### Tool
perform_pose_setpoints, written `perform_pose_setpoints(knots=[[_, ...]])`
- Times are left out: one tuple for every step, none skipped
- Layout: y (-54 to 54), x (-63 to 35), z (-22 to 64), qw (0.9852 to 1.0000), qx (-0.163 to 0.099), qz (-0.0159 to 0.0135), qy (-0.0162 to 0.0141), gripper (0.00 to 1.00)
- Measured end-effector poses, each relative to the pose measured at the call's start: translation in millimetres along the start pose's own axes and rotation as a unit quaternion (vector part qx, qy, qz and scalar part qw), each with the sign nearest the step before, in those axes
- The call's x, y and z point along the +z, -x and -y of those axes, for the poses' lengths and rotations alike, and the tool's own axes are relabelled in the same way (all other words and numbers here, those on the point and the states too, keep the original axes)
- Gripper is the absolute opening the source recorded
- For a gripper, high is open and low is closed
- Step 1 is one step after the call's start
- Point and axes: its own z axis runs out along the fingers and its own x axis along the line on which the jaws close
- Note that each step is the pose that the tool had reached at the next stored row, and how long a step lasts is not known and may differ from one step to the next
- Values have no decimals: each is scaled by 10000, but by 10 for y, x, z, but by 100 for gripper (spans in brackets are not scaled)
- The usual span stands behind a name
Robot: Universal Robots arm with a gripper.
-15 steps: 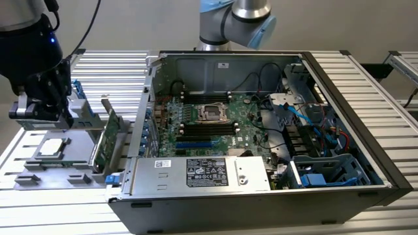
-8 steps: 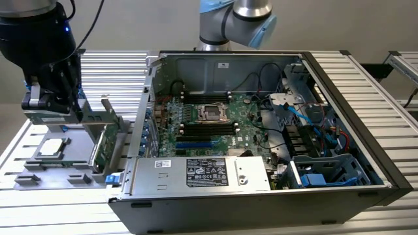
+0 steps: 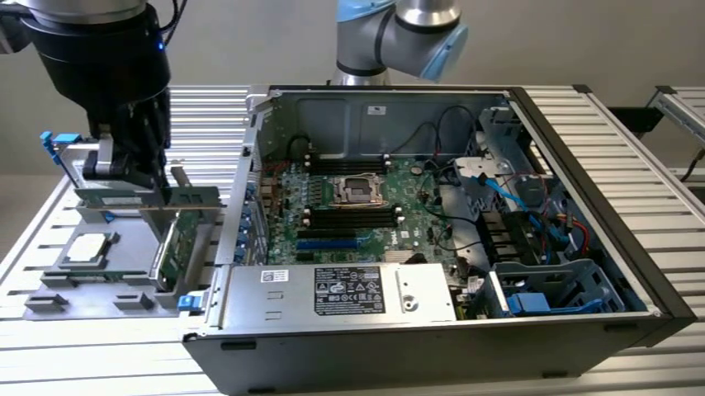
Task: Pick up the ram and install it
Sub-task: 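Pick up the ram and move it above insertion slot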
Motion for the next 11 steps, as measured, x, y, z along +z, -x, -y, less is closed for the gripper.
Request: perform_pose_setpoints(knots=[[6, -4, 36, 10000, 2, -18, 0, 14], [11, -6, 67, 10000, 3, -34, 1, 14], [18, -10, 103, 10000, 5, -50, 1, 14], [23, -14, 136, 10000, 6, -66, 1, 14], [31, -17, 168, 10000, 7, -80, 2, 14], [39, -20, 197, 10000, 9, -95, 2, 14], [49, -23, 226, 9999, 11, -113, 2, 14], [59, -26, 253, 9999, 13, -130, 2, 14], [72, -30, 284, 9999, 15, -151, 3, 14], [83, -33, 312, 9999, 16, -169, 3, 14], [95, -36, 339, 9998, 18, -187, 3, 14]])
